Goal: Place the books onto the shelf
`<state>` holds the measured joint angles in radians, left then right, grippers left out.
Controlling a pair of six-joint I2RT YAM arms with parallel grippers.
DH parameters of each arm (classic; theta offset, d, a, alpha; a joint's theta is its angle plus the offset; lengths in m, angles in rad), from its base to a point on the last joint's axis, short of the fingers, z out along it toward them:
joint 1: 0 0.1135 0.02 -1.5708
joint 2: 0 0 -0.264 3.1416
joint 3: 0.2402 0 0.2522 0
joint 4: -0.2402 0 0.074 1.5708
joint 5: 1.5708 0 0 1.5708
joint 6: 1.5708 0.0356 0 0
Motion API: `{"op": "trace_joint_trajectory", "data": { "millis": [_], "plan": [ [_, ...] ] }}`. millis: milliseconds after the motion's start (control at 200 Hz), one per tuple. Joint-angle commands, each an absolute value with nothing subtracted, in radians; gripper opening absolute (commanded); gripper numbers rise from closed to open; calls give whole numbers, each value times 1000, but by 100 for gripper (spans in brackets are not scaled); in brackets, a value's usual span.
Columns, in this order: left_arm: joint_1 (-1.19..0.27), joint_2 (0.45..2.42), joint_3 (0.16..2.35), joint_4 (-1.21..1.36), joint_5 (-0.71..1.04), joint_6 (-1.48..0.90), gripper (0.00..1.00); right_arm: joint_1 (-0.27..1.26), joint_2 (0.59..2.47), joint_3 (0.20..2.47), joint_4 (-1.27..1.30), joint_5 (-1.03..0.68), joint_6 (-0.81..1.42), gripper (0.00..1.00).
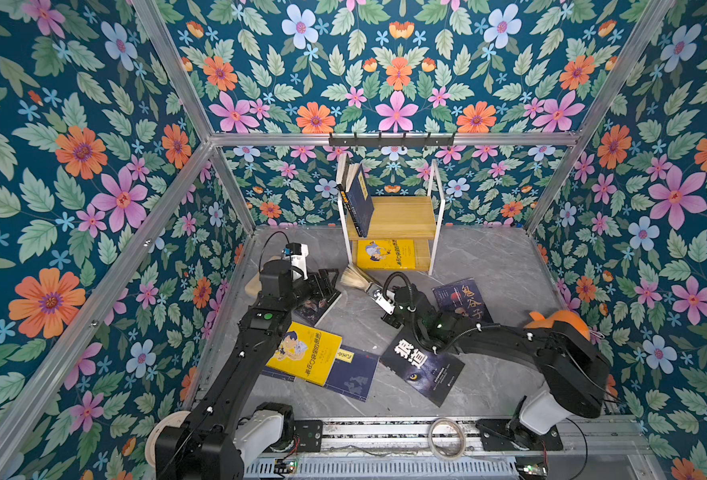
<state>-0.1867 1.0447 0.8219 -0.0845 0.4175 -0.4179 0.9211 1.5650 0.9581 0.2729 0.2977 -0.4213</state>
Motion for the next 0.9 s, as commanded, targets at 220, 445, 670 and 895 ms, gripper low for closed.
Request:
{"op": "trace_joint_trajectory", "data": {
  "millis": [220,445,670,895],
  "plan": [
    [-158,956,879,-197,451,-302,83,922,1289,966,170,220,-181,0],
    [-157,934,814,-142,462,-271,87,922,1204,1053,179,375,-21,0],
    [-182,915,788,-136,451,-232,87,896,1295,1186,268,538,14,0],
    [-185,921,754,-104,479,-241,88,803,1505,1409,213,630,178,0]
  ]
}}
